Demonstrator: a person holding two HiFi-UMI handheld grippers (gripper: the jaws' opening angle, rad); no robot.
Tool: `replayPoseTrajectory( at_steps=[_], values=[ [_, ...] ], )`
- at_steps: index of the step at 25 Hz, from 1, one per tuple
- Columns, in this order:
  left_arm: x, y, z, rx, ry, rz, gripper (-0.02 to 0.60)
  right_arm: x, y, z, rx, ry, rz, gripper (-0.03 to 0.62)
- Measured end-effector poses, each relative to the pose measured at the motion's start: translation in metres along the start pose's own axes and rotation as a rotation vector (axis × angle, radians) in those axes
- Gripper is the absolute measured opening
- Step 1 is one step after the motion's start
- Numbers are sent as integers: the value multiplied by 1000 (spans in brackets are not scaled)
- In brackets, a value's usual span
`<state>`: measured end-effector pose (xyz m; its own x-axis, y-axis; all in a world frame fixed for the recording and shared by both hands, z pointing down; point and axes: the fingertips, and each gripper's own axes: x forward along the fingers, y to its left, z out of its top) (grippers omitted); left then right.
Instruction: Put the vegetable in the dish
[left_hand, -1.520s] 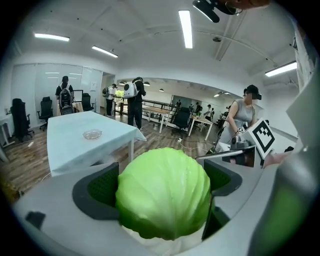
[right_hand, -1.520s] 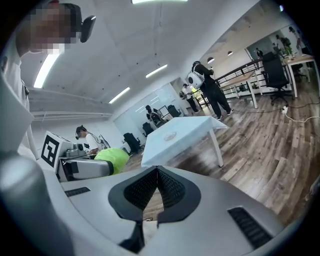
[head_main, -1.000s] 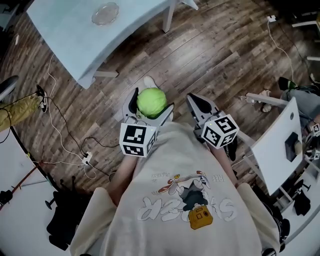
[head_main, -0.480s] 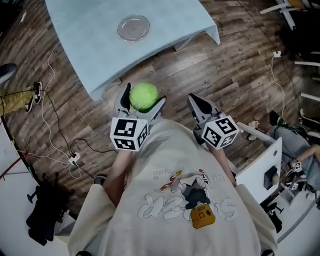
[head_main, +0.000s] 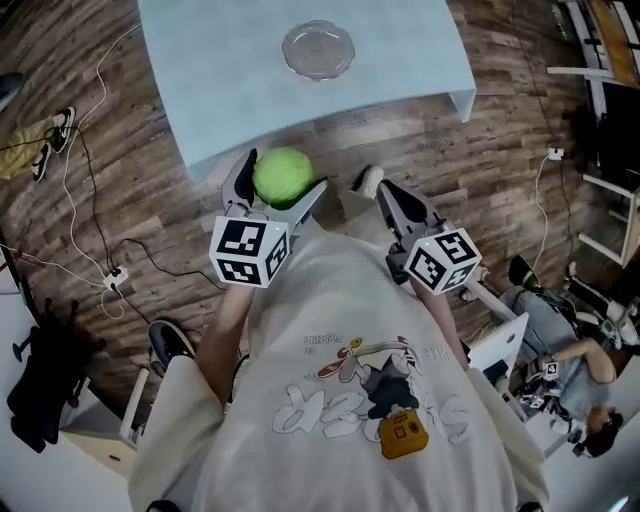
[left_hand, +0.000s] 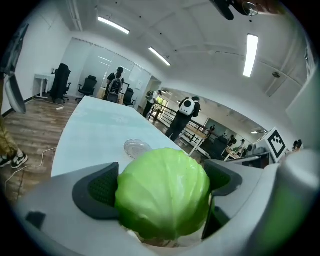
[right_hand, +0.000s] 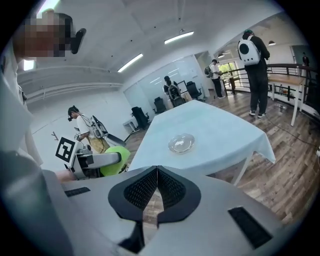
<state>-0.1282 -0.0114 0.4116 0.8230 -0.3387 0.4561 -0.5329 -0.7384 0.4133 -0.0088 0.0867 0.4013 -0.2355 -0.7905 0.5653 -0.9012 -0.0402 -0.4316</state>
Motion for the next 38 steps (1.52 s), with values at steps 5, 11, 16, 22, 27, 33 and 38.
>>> replayPoseTrajectory(
  at_steps=[5,11,16,22,27,33,38],
  values=[
    [-1,19,-5,-43,1,51,535,27,5,12,-44,32,52,23],
    [13,29,14,-51,-34,108,535,62,-6,34,-48,60,144,23],
    [32,31,47,-17,-52,151,537,90,-12,79,-86,42,223,23],
    [81,32,88,39,-44,172,537,120,-33,127,-121,33,297,23],
    [126,30,114,39,-25,204,535,142,-57,165,-126,39,367,22],
    [164,32,142,48,-24,250,535,169,-84,202,-165,57,442,23],
    [181,30,150,43,-17,334,537,184,-94,220,-159,49,544,22]
  ],
)
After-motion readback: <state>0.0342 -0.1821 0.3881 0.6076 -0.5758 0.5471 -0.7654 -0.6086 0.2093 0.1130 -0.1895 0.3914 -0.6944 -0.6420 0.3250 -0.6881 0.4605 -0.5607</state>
